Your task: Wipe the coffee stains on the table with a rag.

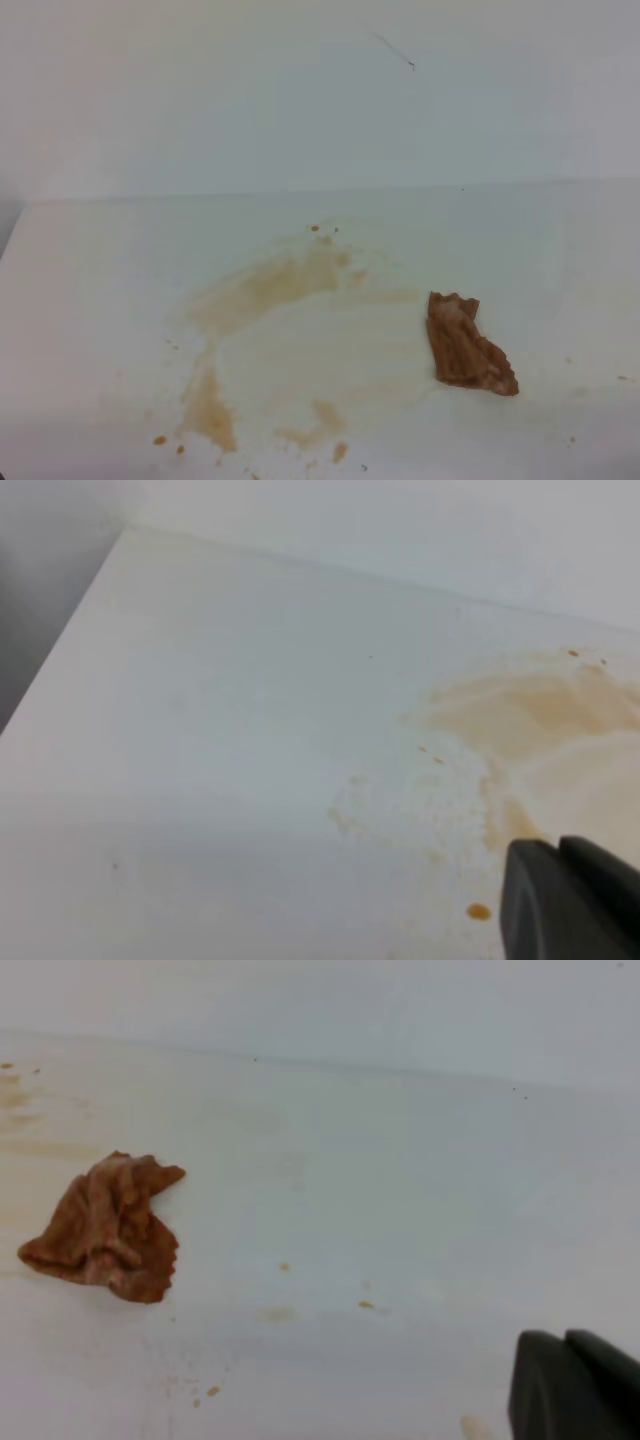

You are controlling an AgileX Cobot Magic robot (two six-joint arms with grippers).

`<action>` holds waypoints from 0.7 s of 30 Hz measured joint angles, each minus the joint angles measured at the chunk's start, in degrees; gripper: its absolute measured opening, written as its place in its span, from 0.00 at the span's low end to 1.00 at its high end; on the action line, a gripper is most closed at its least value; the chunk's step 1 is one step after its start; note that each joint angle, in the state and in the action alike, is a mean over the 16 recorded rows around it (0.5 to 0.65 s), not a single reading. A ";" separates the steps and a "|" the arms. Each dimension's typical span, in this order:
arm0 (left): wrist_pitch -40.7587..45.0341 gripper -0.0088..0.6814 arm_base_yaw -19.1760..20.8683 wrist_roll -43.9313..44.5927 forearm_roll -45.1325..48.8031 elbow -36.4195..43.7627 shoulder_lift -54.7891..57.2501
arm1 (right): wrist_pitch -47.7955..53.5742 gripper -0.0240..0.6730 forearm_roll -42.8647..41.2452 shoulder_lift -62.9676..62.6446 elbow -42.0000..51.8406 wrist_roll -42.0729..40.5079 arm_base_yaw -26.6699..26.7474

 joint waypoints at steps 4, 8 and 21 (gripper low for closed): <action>0.00 0.01 0.00 0.00 0.00 0.00 0.00 | -0.02 0.03 0.02 0.08 0.00 0.00 0.00; 0.00 0.01 0.00 0.00 0.00 0.00 0.00 | -0.02 0.03 0.02 0.12 0.00 0.00 0.00; 0.00 0.01 0.00 0.00 0.00 0.00 0.00 | -0.03 0.03 0.02 0.12 0.00 0.00 0.00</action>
